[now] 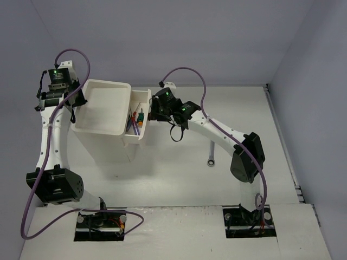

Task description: Sort the tools into containers

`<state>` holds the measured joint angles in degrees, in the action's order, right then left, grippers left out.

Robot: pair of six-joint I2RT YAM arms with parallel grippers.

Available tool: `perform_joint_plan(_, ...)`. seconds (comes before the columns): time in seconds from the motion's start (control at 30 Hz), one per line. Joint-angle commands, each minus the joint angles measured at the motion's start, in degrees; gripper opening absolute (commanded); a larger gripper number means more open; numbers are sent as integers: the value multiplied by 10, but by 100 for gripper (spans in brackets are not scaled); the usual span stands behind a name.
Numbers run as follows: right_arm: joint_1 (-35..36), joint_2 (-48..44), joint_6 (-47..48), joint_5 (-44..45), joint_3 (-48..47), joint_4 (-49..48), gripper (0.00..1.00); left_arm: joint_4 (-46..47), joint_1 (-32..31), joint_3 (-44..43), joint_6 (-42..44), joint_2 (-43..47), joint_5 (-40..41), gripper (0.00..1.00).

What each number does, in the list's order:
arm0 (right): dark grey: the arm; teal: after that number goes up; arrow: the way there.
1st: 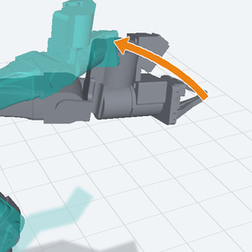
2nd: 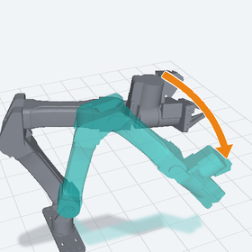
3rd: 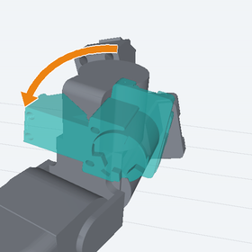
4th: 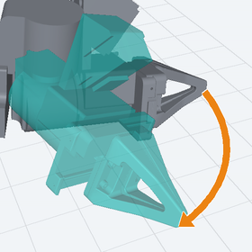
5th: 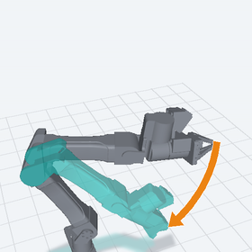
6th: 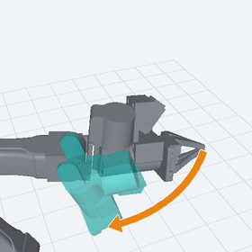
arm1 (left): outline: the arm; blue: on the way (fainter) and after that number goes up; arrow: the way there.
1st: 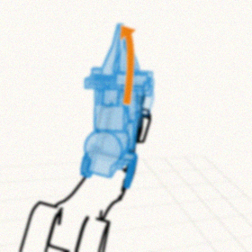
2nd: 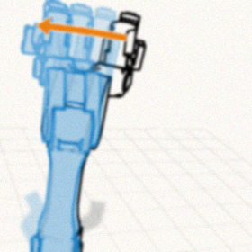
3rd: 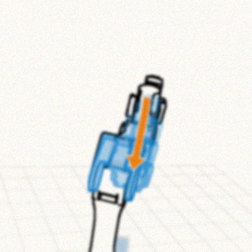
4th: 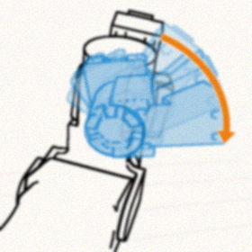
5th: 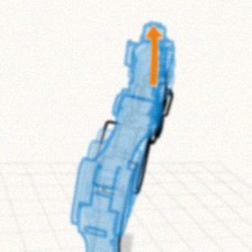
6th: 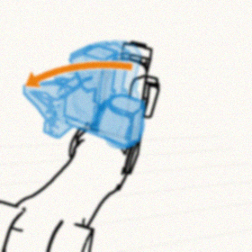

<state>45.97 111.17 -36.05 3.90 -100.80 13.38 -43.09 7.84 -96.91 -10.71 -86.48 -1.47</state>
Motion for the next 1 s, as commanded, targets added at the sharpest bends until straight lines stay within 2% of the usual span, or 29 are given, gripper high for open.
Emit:
perform_joint_plan(0.0,26,-28,-28,-60,-8,-71,38,0,-29,18,-80,-9,-87,0)
perform_joint_plan(0.23,26,25,10,-79,-64,-71,38,-1,-31,17,-54,-9,-97,0)
perform_joint_plan(0.57,41,99,66,-176,-190,-89,38,-1,-33,17,-13,-10,-137,0)
perform_joint_plan(0.83,53,112,75,-210,-199,-126,45,-1,-43,22,-13,-7,-139,0)
perform_joint_plan(0.97,50,81,100,-178,-157,-126,48,-1,-43,16,-15,1,-122,0)
